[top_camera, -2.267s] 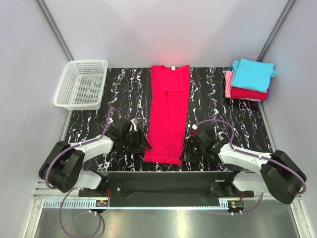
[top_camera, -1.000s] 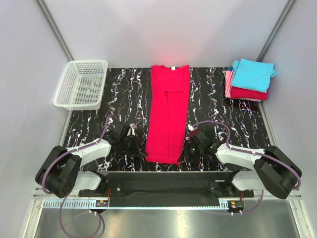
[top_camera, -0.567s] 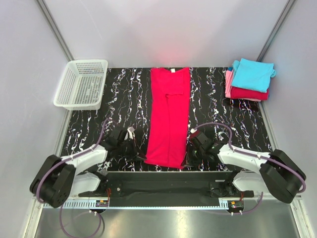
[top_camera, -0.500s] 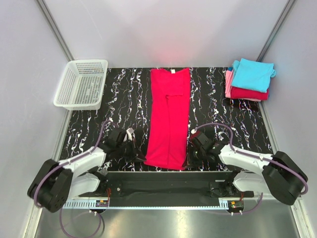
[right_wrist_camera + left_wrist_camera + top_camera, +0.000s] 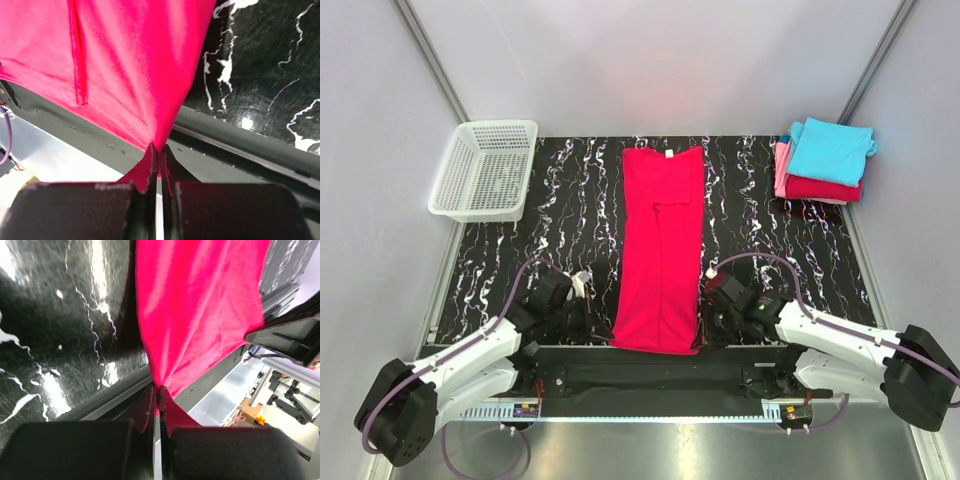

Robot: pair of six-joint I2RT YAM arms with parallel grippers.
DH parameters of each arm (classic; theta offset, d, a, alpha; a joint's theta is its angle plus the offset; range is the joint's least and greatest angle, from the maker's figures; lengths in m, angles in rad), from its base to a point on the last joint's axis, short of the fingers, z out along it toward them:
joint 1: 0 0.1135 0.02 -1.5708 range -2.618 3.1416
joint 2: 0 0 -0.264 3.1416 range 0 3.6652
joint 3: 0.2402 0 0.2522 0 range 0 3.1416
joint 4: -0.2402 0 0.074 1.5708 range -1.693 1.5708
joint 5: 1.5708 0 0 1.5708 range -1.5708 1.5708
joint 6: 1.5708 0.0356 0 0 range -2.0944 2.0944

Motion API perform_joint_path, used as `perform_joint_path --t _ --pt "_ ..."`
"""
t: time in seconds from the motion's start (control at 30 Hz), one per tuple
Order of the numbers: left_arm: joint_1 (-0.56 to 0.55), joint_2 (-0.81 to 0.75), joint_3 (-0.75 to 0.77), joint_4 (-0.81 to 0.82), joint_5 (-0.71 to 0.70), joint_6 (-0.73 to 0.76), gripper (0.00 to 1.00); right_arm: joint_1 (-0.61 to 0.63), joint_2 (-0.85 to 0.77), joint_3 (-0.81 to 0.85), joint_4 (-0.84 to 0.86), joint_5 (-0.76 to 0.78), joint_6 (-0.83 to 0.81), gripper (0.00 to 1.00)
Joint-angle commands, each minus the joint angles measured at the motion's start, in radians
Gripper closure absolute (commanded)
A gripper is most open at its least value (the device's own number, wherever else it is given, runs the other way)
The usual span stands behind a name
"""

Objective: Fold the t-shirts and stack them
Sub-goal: Fold the tshirt

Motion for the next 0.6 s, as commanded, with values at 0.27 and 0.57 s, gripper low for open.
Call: perform_joint_path --t 0.27,0.57 --pt "-0.042 -0.009 0.161 -0.058 -0.171 -0.005 1.0 0.028 -0.026 0.145 -0.128 0.182 -0.021 1.0" --pt "-0.1 0.176 0.319 -0.064 -0.376 0.047 1.0 0.029 0.04 0.236 -0.152 0.4 -0.069 1.0"
